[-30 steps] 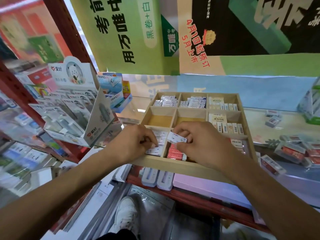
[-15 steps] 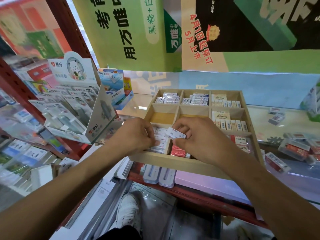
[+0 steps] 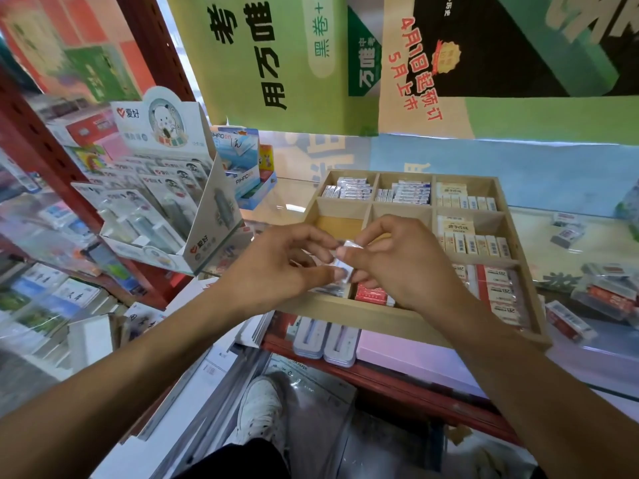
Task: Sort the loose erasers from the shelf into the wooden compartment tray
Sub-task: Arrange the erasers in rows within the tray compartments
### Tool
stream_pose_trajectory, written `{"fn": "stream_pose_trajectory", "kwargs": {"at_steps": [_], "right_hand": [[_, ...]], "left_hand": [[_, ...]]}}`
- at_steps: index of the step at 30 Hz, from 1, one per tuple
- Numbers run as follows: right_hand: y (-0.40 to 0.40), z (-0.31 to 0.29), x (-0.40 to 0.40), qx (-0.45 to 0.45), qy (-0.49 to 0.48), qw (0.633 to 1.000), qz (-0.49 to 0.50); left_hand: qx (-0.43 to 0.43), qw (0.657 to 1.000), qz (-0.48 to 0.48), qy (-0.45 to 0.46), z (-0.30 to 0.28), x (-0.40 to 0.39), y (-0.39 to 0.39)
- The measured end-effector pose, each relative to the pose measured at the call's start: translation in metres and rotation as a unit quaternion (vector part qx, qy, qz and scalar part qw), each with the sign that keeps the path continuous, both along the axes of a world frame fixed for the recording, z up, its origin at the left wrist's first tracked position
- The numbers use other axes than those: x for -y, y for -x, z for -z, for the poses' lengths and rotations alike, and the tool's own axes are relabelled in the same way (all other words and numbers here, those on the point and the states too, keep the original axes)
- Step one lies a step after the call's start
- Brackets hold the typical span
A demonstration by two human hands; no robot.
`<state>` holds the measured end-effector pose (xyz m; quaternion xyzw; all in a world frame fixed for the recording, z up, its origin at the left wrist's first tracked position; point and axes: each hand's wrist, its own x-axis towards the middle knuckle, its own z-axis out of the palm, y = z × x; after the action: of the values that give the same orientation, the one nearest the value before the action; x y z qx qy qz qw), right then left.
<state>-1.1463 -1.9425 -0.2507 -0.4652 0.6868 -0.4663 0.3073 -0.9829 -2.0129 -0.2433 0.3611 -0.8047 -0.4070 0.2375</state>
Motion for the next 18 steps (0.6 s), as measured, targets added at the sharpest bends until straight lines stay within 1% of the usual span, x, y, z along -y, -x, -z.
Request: {"fn": "stream_pose_trajectory", "kwargs": {"at_steps": [4,9,11,15,18], "right_hand": [[-0.017,-0.007,-0.001,0.171,-0.029,0.985,-0.024],[-0.014,-0.013,0.0,0.291,-0.051,0.955,-0.028],[-0.014,-0.014,0.001,0.292,-0.055,0.954,-0.03],[-0.011,-0.011,0.003,0.19,-0.067,0.979,-0.024],[-0.009,-0.007,0.003,0.154,-0.07,0.985,-0.018]], "left_hand": [[0.029,0.995,-0.013,0.096,-0.004,0.004,-0.005],[0.116,0.981,0.0,0.156,-0.014,0.019,-0.022],[0.132,0.979,0.0,0.158,-0.017,0.025,-0.026],[0.188,0.971,0.022,0.146,-0.013,0.025,-0.023],[0.189,0.973,0.04,0.128,-0.009,0.02,-0.016]]}}
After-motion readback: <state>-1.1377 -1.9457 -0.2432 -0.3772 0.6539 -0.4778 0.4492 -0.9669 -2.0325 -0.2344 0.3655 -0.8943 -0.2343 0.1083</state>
